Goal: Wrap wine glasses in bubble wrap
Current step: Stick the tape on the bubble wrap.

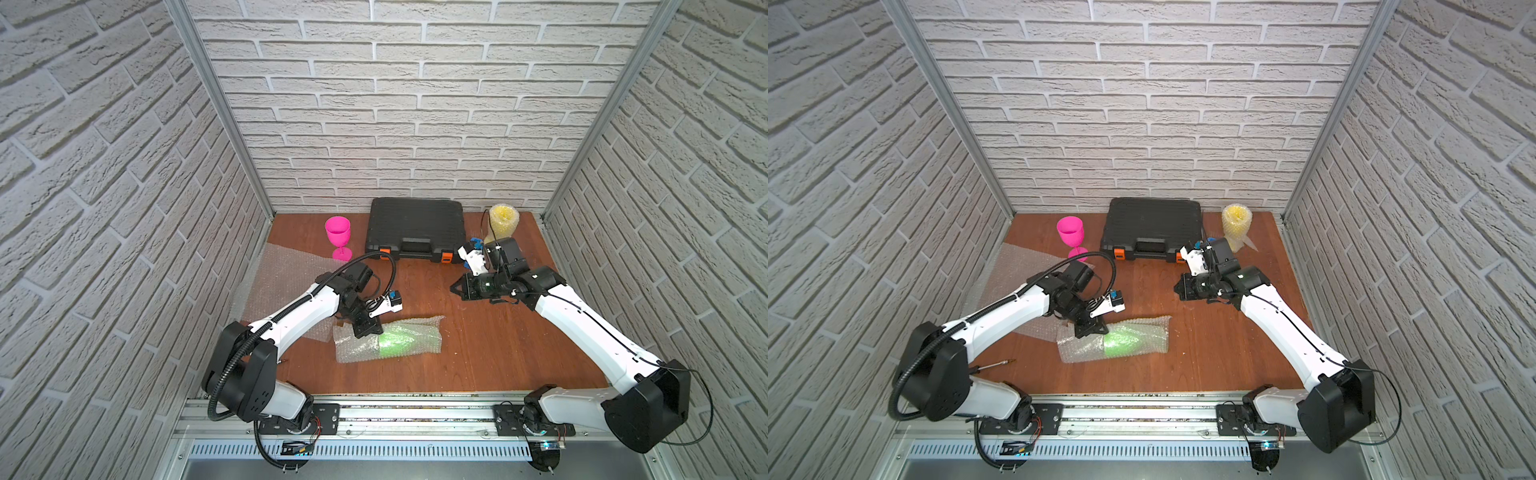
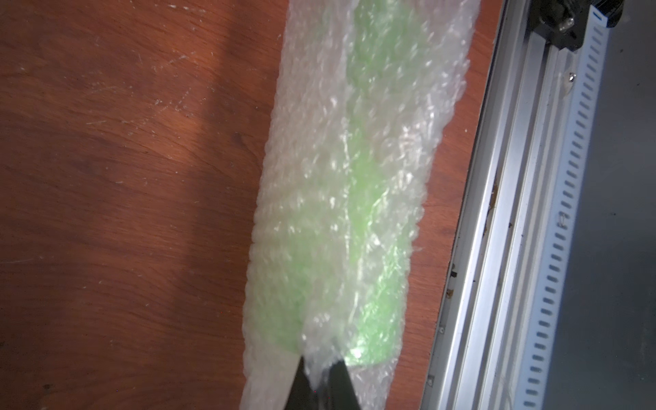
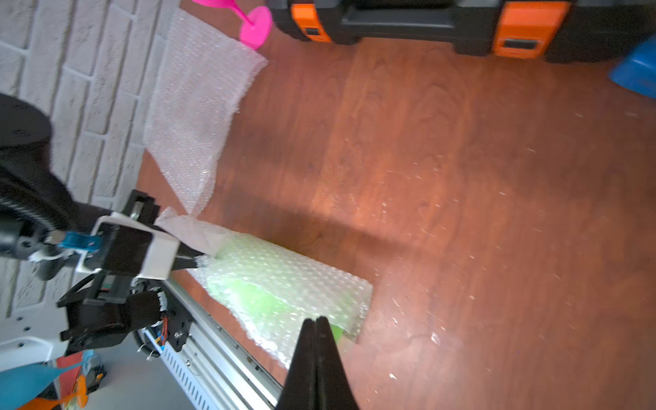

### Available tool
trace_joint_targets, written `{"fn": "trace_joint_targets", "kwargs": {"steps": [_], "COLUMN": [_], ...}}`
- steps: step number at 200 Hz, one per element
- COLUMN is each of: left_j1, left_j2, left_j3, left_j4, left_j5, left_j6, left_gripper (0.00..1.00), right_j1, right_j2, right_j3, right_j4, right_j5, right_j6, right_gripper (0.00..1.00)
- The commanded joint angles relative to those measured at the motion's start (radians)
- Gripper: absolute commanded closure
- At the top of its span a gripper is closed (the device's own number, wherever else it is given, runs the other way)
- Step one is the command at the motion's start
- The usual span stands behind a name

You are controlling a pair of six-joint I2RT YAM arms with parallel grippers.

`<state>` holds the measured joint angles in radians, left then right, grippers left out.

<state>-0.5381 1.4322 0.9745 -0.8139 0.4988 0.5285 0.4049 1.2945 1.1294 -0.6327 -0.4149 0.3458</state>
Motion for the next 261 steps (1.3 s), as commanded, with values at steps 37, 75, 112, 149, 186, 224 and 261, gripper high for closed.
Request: {"fn": "trace_joint_targets", "kwargs": {"steps": [37, 75, 112, 149, 186, 224, 261], "left_j1": [-0.017, -0.017, -0.018, -0.014, -0.007, 0.006, 0.010], "left_j2": [-0.050, -0.072, -0.076, -0.072, -0.073, -0.074, -0.064], "left_j3": [-0.034, -0.048, -0.053, -0.051, -0.051, -0.049, -0.045], "left_j4": [-0.005, 0.007, 0.013, 0.019, 0.024, 0.025, 0.024], "left_j5": [0.020, 0.029, 0.023, 0.028, 0.034, 0.041, 0.043], "left_j6": [0.036, 0.046, 0.044, 0.041, 0.038, 0.033, 0.028], "left_gripper": [1.00, 1.00, 1.00, 1.00, 1.00, 1.00, 1.00], "right_j1": [0.139, 0.178, 0.215, 0.242, 0.248, 0.265, 0.295], "right_j2": [0.108, 0.236, 0.288, 0.251, 0.197, 0.141, 0.094], "right_j3": [-0.063, -0.062, -0.088, -0.167, -0.234, -0.277, -0.300], "right_j4": [0.480, 0.648, 0.631, 0.636, 0.656, 0.667, 0.666], "right_j5": [-0.160, -0.275, -0.330, -0.315, -0.312, -0.325, -0.312], "right_j6": [-0.189, -0.266, -0.304, -0.292, -0.277, -0.267, -0.256], "right_gripper": [0.97, 0.97, 0.97, 0.97, 0.97, 0.97, 0.97]}}
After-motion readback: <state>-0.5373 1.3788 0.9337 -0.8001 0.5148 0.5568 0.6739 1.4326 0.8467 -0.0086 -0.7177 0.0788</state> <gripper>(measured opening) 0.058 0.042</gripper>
